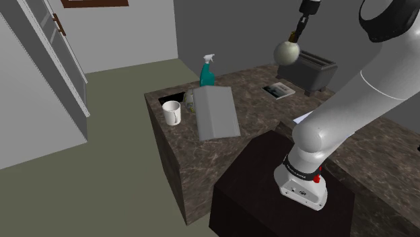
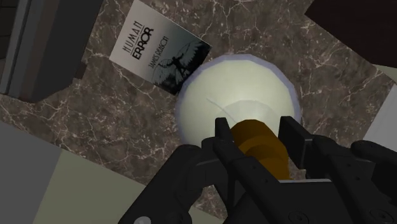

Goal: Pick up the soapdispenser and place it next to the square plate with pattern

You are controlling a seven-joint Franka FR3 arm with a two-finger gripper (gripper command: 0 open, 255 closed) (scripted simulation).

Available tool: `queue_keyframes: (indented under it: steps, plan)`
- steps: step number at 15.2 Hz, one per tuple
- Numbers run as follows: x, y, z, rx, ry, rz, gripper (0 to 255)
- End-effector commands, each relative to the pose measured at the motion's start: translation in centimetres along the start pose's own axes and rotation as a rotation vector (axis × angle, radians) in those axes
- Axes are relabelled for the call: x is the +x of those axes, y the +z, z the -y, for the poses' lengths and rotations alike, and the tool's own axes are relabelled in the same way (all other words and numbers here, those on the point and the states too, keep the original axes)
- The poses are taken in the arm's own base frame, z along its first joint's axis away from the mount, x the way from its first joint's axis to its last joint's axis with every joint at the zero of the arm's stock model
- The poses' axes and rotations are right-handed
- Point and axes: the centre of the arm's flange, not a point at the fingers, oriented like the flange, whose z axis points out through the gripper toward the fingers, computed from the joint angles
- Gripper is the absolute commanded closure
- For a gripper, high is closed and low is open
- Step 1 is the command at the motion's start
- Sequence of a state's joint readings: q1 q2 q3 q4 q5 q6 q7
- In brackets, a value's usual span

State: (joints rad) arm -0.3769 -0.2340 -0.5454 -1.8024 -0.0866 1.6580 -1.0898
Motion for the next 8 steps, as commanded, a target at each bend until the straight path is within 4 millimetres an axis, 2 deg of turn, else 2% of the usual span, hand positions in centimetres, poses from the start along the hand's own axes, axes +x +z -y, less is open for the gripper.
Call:
queue_keyframes:
  steps: [1,6,8]
  plan:
    - [-2.5,0.2,-0.8,0.000,-0.002,0.000,255]
    - [-8.7,-0.1,-3.1,0.000,-0.002,0.000,255]
    - [-8.8,0.9,-3.1,0.000,-0.002,0.000,255]
